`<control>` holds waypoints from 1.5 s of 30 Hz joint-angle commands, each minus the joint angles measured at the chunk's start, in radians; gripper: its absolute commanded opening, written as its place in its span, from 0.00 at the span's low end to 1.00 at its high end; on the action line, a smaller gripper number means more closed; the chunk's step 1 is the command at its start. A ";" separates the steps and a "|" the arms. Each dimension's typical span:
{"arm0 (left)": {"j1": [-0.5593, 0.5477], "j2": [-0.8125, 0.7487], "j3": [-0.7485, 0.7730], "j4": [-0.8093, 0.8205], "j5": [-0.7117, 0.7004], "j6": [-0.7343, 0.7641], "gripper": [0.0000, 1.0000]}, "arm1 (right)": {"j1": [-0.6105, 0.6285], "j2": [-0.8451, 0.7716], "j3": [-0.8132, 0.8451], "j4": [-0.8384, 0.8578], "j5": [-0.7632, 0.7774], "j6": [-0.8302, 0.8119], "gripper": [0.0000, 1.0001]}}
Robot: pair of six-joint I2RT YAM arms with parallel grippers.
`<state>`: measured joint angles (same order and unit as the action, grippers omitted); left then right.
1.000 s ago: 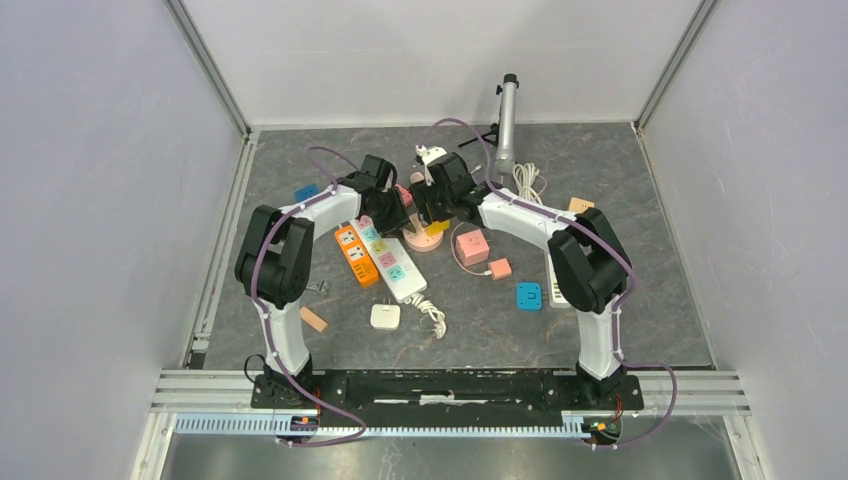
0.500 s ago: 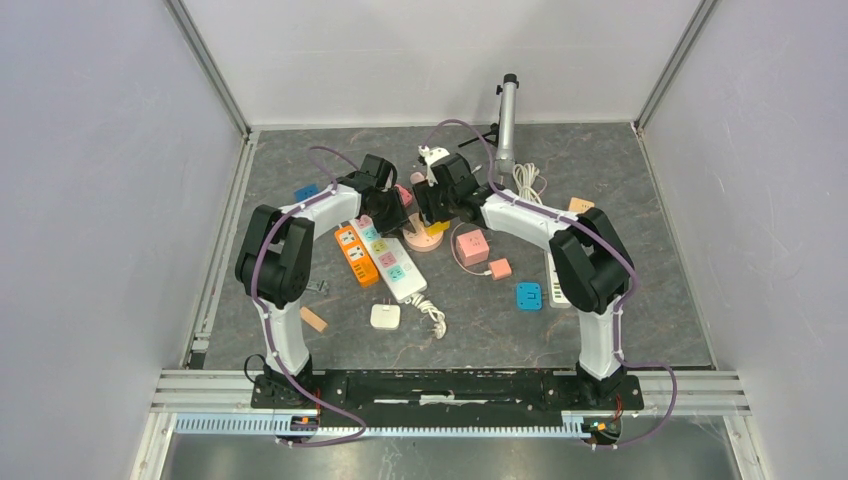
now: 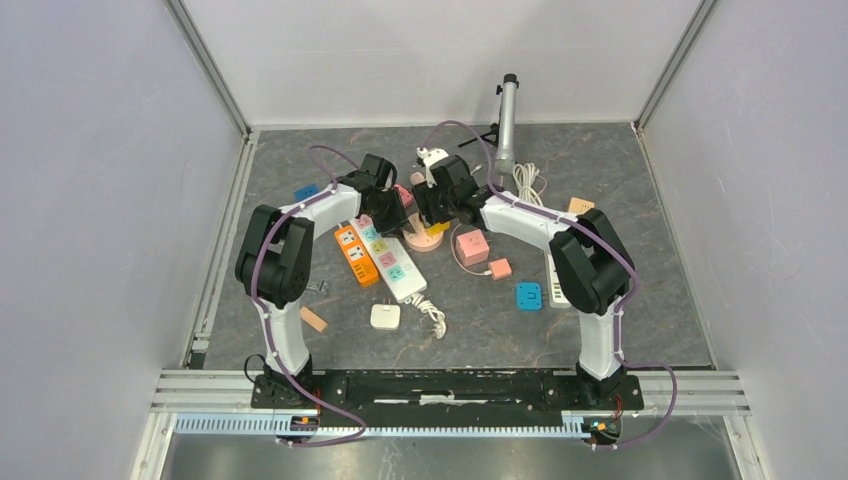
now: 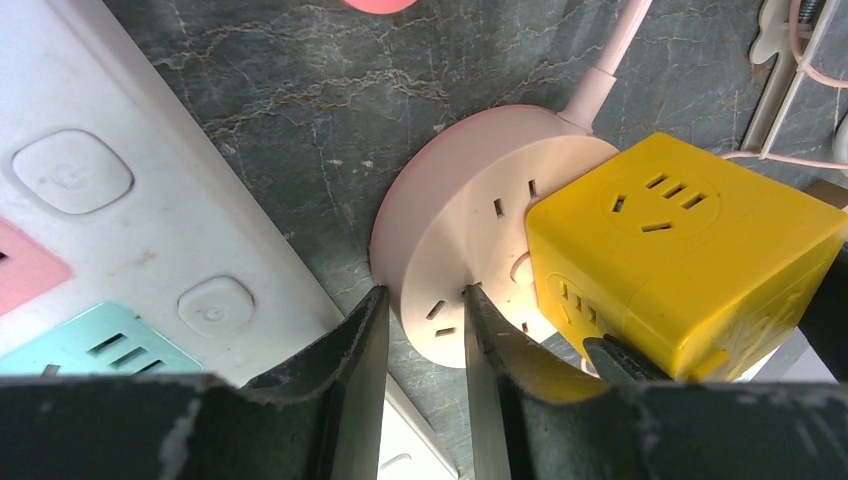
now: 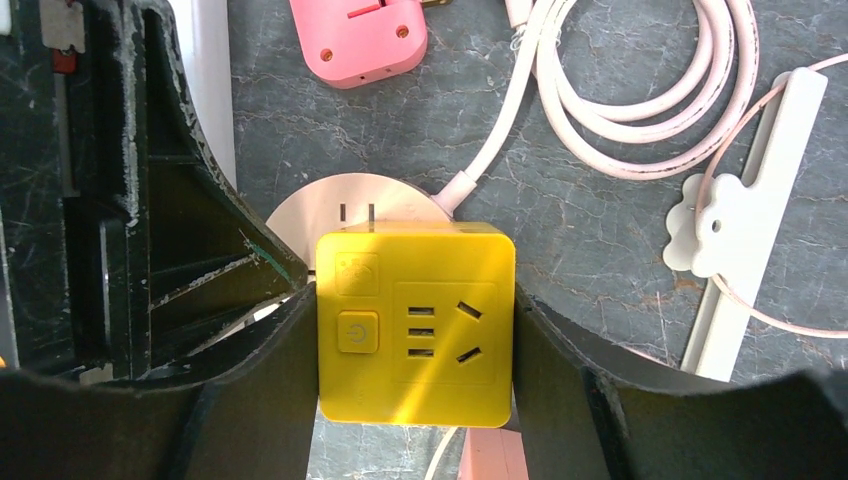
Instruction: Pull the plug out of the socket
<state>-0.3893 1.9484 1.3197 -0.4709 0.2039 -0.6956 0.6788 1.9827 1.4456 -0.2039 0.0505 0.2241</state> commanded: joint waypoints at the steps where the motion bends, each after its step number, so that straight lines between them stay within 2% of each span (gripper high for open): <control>1: -0.015 0.069 -0.034 -0.101 -0.069 0.059 0.38 | 0.019 -0.037 0.052 -0.012 0.003 -0.023 0.00; 5: -0.015 0.067 -0.034 -0.101 -0.070 0.057 0.37 | -0.036 -0.056 0.021 0.047 -0.141 0.055 0.00; 8: -0.016 0.067 -0.033 -0.101 -0.070 0.059 0.37 | -0.032 -0.048 0.029 0.043 -0.143 0.050 0.00; 10: -0.014 0.069 -0.032 -0.101 -0.070 0.060 0.37 | -0.003 -0.038 0.042 0.023 -0.114 0.009 0.00; 14: -0.015 0.070 -0.034 -0.101 -0.074 0.061 0.36 | 0.064 -0.018 0.122 -0.066 0.068 -0.110 0.00; 17: -0.015 0.063 -0.034 -0.101 -0.086 0.064 0.35 | 0.068 -0.028 0.155 -0.086 0.094 -0.132 0.00; 19: -0.015 0.060 -0.033 -0.101 -0.090 0.068 0.35 | 0.061 -0.040 0.160 -0.077 0.072 -0.126 0.00; 25: -0.015 0.063 -0.034 -0.101 -0.090 0.070 0.34 | -0.001 -0.044 0.133 -0.023 -0.123 0.020 0.00; 27: -0.015 0.063 -0.033 -0.102 -0.090 0.071 0.34 | -0.003 -0.030 0.125 -0.024 -0.134 0.043 0.00; 29: -0.015 0.065 -0.027 -0.110 -0.090 0.073 0.34 | 0.011 -0.017 0.123 -0.036 -0.114 0.033 0.00; 33: -0.014 0.059 -0.025 -0.114 -0.090 0.073 0.32 | 0.078 -0.045 0.118 -0.059 0.053 -0.101 0.00; 34: -0.015 0.057 -0.024 -0.115 -0.090 0.071 0.32 | 0.078 -0.052 0.116 -0.057 0.056 -0.111 0.00; 36: -0.015 0.055 -0.021 -0.115 -0.090 0.071 0.32 | 0.057 -0.062 0.109 -0.047 0.013 -0.096 0.00; 41: -0.015 0.058 -0.025 -0.115 -0.084 0.071 0.32 | -0.030 -0.091 0.031 0.046 -0.172 0.059 0.00; 45: -0.016 0.059 -0.022 -0.115 -0.081 0.071 0.31 | -0.018 -0.075 0.032 0.037 -0.166 0.048 0.00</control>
<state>-0.3962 1.9453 1.3285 -0.4984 0.2142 -0.6872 0.6384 1.9774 1.4612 -0.2546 -0.0376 0.2234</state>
